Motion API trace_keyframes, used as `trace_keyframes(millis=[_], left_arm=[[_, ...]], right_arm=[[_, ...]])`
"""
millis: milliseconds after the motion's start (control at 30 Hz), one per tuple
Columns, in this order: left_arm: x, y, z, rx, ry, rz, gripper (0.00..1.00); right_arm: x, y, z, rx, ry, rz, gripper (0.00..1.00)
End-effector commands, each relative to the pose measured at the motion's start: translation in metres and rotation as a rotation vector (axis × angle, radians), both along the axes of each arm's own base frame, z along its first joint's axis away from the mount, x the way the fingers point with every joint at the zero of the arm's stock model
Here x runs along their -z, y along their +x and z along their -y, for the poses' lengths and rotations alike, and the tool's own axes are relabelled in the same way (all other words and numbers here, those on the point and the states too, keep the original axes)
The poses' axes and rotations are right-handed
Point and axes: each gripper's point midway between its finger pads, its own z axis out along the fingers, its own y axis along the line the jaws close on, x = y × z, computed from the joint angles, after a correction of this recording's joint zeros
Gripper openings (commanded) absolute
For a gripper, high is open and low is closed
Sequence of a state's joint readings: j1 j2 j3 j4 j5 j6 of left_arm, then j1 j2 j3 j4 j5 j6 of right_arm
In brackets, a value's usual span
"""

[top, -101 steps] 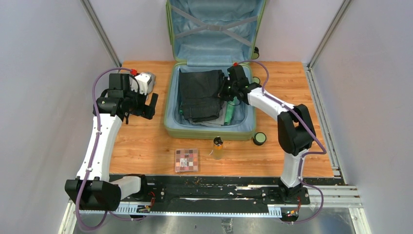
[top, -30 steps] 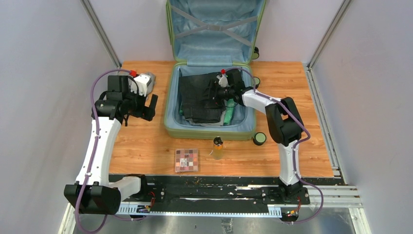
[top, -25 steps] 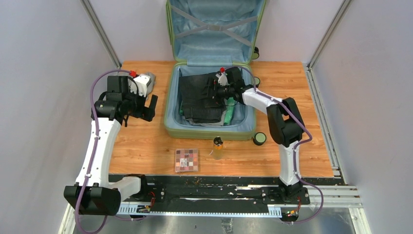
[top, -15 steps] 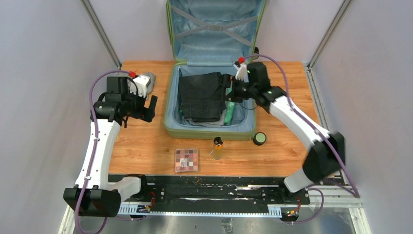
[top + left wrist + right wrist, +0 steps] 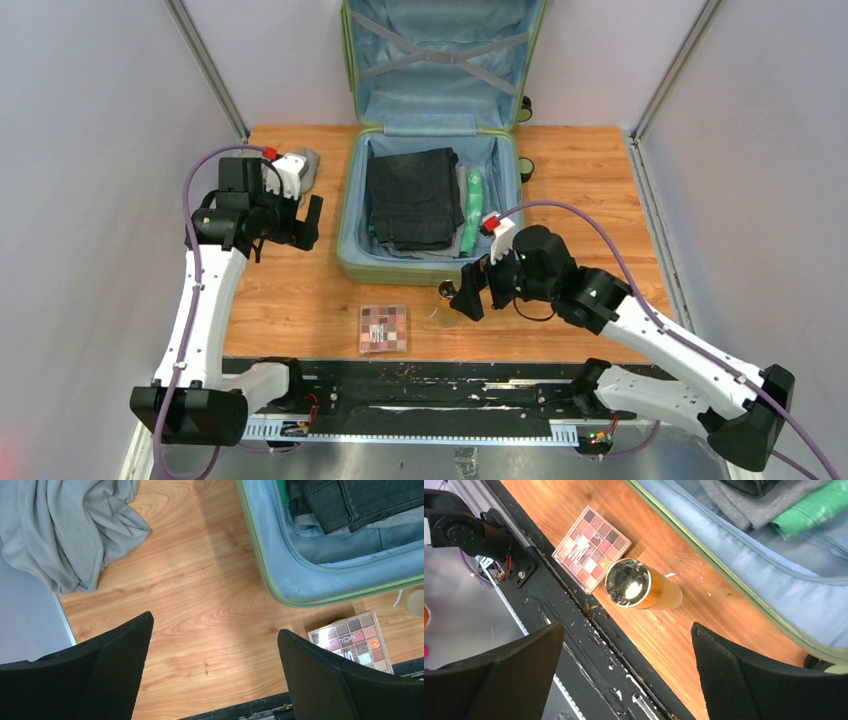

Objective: Pack the luggage
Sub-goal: Pick up the cup at the center of the board.

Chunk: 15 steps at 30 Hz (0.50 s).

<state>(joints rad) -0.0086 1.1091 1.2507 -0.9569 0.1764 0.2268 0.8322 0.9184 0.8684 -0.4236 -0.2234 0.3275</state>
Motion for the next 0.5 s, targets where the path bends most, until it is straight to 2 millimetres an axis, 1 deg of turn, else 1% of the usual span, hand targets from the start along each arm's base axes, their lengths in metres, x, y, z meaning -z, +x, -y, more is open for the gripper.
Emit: trace_keyframes(millis=[0,133,233,333,467], left_arm=[[-0.001,-0.004,0.002,-0.013,-0.026,-0.011,1.0],[0.0,-0.006,0.0,-0.012,-0.013,-0.008,1.0],[-0.004,-0.007,-0.001,-0.011,-0.01,0.007,1.0],[-0.006,-0.007,0.003,-0.005,-0.03,0.01,1.0],[-0.006,-0.007,0.007,0.003,-0.051,0.007,1.0]], right_arm=[[0.015,-0.002,-0.006,-0.021,-0.051,0.05,1.0],[0.029,-0.011,-0.02,-0.071,-0.081,0.065,1.0],[0.042,-0.014,-0.024,-0.077,-0.112,0.061,1.0],[0.053,-0.012,-0.027,-0.065,-0.131,0.062,1.0],[0.064,-0.001,-0.032,-0.03,-0.15,0.077,0.98]])
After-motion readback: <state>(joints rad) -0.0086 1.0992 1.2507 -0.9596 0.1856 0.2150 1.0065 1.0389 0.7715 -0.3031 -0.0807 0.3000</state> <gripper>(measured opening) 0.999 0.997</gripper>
